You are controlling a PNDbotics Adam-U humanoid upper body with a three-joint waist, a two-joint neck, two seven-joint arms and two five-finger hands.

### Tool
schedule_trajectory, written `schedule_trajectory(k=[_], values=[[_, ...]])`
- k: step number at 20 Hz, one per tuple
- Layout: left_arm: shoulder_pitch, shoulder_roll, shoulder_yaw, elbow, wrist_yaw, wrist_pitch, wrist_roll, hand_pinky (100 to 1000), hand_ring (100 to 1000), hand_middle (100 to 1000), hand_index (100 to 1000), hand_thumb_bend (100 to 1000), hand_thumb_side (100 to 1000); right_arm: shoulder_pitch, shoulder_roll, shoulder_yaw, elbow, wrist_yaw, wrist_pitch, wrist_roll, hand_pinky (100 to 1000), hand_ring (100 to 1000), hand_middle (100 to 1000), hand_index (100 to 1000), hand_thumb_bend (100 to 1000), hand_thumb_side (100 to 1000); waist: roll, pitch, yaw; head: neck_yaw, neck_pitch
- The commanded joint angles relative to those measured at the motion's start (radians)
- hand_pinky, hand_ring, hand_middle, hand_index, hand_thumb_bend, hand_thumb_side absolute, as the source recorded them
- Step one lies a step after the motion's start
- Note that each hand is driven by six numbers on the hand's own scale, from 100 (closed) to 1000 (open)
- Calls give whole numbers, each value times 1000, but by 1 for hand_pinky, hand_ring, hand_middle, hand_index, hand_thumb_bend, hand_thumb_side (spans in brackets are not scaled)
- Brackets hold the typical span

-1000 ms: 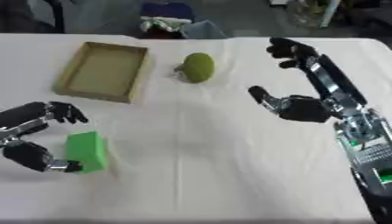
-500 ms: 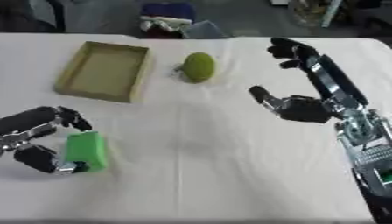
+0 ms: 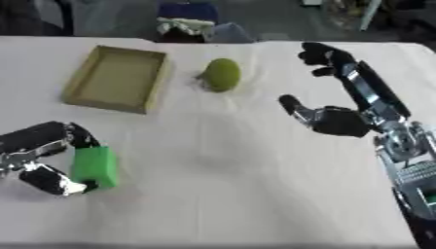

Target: Pick up objects on the table and place them in the box.

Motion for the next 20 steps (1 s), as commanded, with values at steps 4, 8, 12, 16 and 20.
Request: schedule_trajectory(k=[4, 8, 12, 16, 20], values=[[-16, 28, 25, -42, -18, 12, 85, 550, 441, 371, 536, 328, 319, -14, -17, -4, -10, -4, 0, 1, 812, 869, 824, 950, 400, 397, 1, -12, 2, -3, 3], [-43, 54, 68, -102, 34, 43, 127, 556, 438, 368, 533, 324, 329, -11, -19, -5, -10, -4, 1, 0, 812, 869, 824, 950, 396, 397, 0, -14, 5, -3, 5], [-126, 108, 117, -92, 97, 95, 161, 566, 444, 374, 539, 331, 327, -9, -18, -2, -8, -5, 1, 3, 812, 869, 824, 950, 396, 397, 2, -17, 5, -5, 7], [-240, 124, 133, 53, 110, 168, 224, 575, 467, 405, 571, 361, 350, -8, -17, 4, -7, -7, -1, 9, 812, 869, 824, 950, 396, 397, 2, -19, -4, -3, 8], [-359, 82, 123, 292, 60, 222, 317, 573, 470, 407, 574, 379, 359, -9, -15, 9, -8, -11, -2, 13, 812, 869, 824, 950, 395, 397, -2, -19, -15, 1, 6]])
